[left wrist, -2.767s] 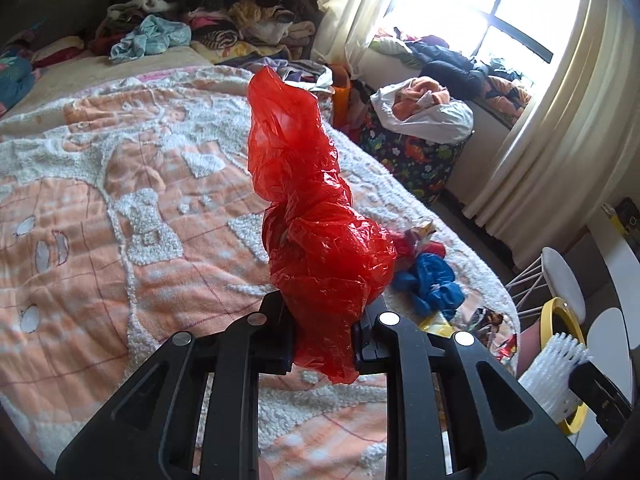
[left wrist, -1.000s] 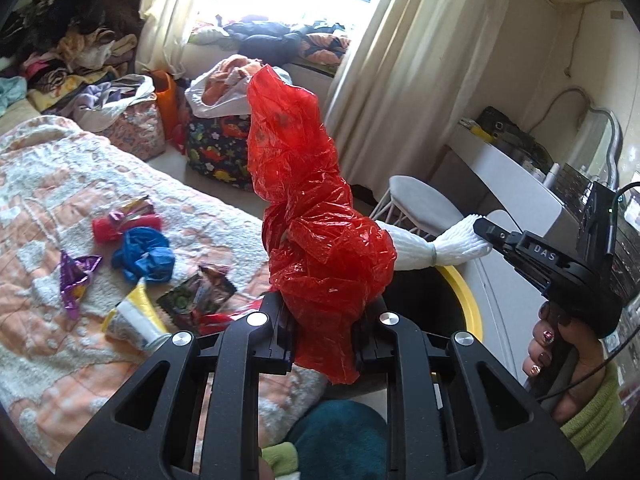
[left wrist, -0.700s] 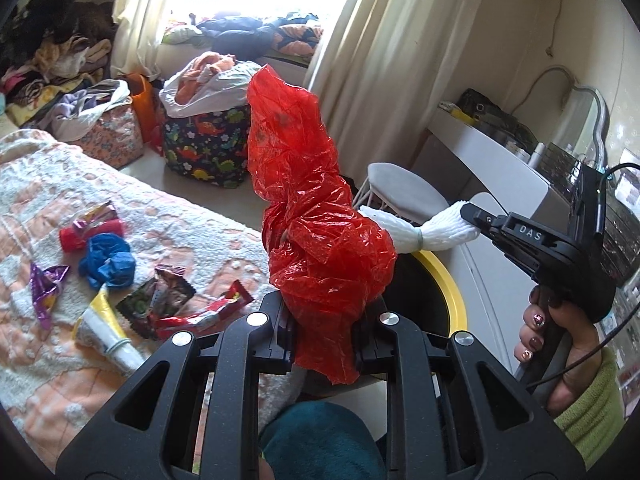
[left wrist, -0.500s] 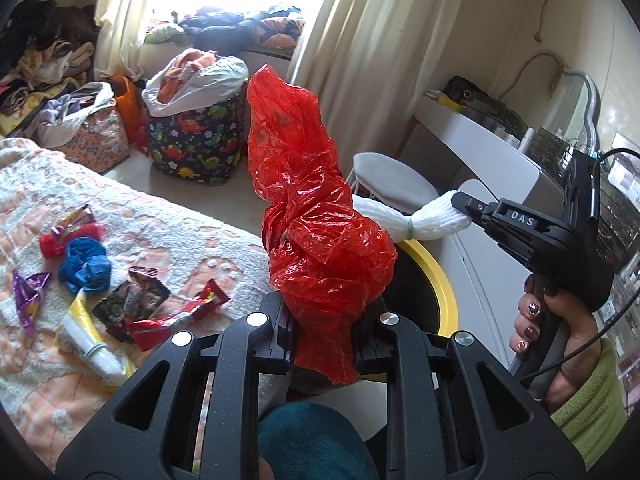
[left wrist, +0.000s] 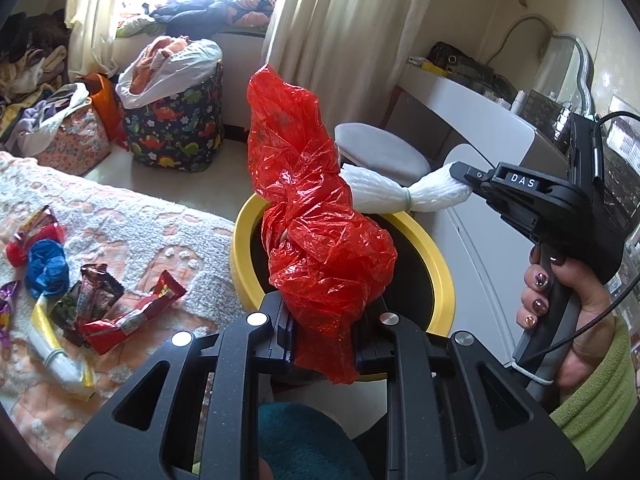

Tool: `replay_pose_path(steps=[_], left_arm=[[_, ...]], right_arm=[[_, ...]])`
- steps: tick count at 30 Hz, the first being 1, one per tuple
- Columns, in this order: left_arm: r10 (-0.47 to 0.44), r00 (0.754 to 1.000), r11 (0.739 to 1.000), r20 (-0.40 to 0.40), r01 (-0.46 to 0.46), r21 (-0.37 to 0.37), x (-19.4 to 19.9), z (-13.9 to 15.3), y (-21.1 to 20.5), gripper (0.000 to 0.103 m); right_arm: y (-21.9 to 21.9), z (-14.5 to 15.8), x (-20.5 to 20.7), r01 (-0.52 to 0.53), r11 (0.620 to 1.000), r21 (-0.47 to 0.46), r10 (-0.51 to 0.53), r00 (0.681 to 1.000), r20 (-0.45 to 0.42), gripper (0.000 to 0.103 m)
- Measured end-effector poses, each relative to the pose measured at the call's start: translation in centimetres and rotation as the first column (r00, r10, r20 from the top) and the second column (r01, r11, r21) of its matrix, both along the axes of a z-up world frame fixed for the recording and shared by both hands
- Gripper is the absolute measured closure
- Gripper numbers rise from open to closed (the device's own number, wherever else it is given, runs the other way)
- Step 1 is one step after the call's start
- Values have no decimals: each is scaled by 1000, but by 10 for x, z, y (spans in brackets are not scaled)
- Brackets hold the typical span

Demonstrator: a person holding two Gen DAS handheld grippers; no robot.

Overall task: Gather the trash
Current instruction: 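Carry the red bag and mesh net with both grippers over the bin, then open both grippers to drop the red bag and net into the bin, then move both open grippers back over the snack wrappers on the bed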

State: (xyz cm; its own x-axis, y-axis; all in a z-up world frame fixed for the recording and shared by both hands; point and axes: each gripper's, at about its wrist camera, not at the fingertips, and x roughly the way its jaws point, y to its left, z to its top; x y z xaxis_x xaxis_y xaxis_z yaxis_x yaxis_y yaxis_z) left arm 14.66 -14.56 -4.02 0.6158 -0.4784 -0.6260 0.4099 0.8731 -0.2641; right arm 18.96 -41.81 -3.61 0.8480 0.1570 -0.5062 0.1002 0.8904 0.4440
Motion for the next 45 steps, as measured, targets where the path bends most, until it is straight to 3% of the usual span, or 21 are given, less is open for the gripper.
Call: replay_pose_path(steps=[18, 27, 29, 31, 34, 37, 45], left_arm=[[-46, 996, 998, -82, 50, 45, 21, -32, -36, 89], [-49, 991, 998, -122, 54, 43, 31, -46, -44, 88], [-42, 992, 998, -120, 47, 47, 31, -47, -43, 78], [-18, 994, 998, -110, 24, 58, 32, -46, -42, 46], [17, 997, 998, -72, -13, 65, 28, -40, -37, 15], [45, 998, 996, -41, -42, 77, 24, -35, -31, 11], [108, 994, 991, 2, -108, 84, 15, -23, -8, 11]], right_arm=[[-13, -26, 13, 62, 997, -39, -65, 995, -76, 96], [-9, -36, 20, 44, 998, -46, -49, 993, -107, 93], [-8, -39, 22, 34, 999, -38, -38, 992, -117, 82], [-8, -41, 23, 33, 999, -23, -36, 992, -122, 58], [-7, -40, 23, 37, 999, -18, -39, 992, -118, 54], [-6, -38, 22, 43, 999, -17, -45, 993, -108, 45], [3, -30, 23, 20, 1000, -24, -22, 997, -70, 39]])
